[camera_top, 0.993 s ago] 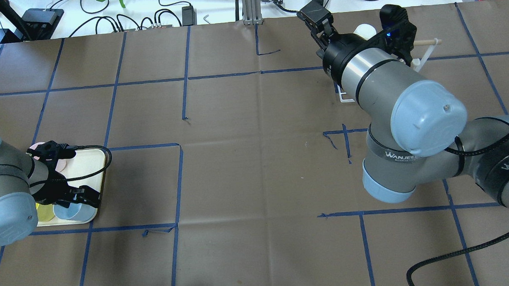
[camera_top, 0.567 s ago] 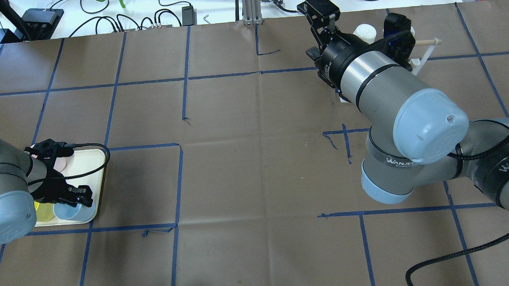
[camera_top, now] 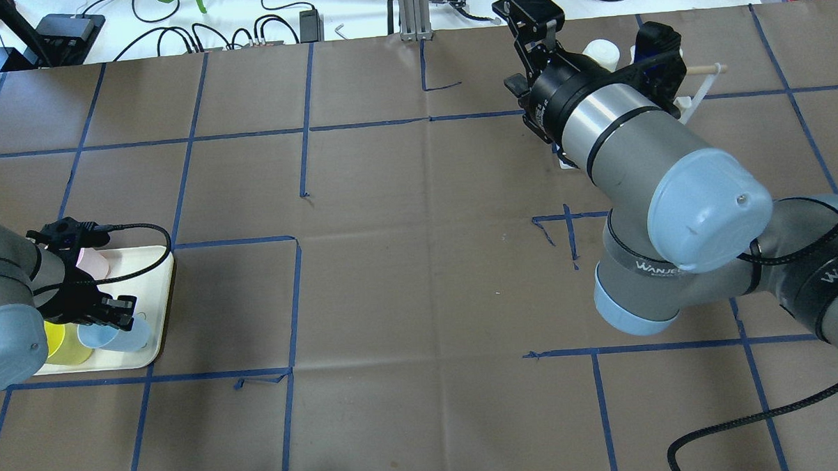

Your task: Transfer IKEA cup to right arm and place on rack

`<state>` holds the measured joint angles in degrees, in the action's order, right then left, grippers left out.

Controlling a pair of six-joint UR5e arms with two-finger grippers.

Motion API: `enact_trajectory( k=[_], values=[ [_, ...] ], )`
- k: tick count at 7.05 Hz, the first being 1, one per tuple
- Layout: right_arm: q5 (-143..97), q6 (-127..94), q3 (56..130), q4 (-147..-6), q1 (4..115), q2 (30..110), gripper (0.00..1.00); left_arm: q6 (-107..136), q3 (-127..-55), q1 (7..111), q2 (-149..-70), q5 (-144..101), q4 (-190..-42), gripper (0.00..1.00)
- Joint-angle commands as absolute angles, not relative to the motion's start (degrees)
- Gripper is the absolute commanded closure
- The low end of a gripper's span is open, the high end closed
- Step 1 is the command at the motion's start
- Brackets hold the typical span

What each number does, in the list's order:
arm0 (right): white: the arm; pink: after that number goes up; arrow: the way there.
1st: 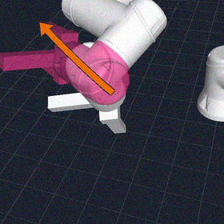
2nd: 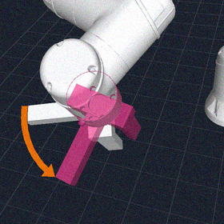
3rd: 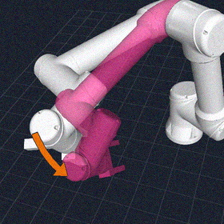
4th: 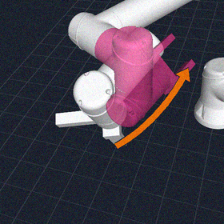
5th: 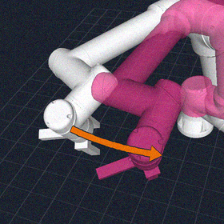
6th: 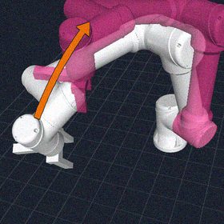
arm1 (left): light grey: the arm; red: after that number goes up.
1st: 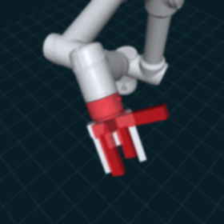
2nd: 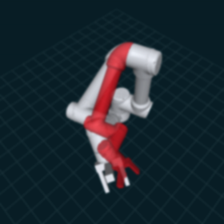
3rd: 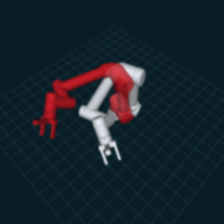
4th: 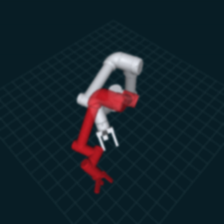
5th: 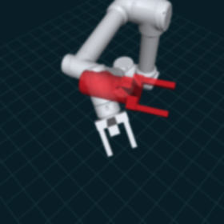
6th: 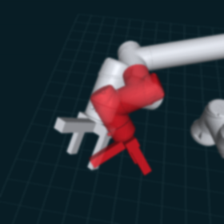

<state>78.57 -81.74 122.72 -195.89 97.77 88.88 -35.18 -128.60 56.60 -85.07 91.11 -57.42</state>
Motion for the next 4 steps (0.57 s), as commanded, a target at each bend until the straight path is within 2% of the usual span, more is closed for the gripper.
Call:
enact_trajectory(
  k=[1, 3, 4],
  values=[
    [78.6, -81.7, 122.7, -195.9, 97.7, 88.9, 0.00, -35.1, -119.5, 56.7, -84.2, 91.1, -69.0, 1.00],
    [78.6, -81.7, 122.8, -195.8, 97.8, 88.8, 0.00, -33.7, -103.6, 57.1, -86.4, 90.8, -84.1, 1.00],
    [78.6, -81.7, 122.8, -195.8, 97.8, 88.7, 0.00, -33.7, -97.9, 57.5, -88.2, 90.4, -87.2, 1.00]
  ],
)
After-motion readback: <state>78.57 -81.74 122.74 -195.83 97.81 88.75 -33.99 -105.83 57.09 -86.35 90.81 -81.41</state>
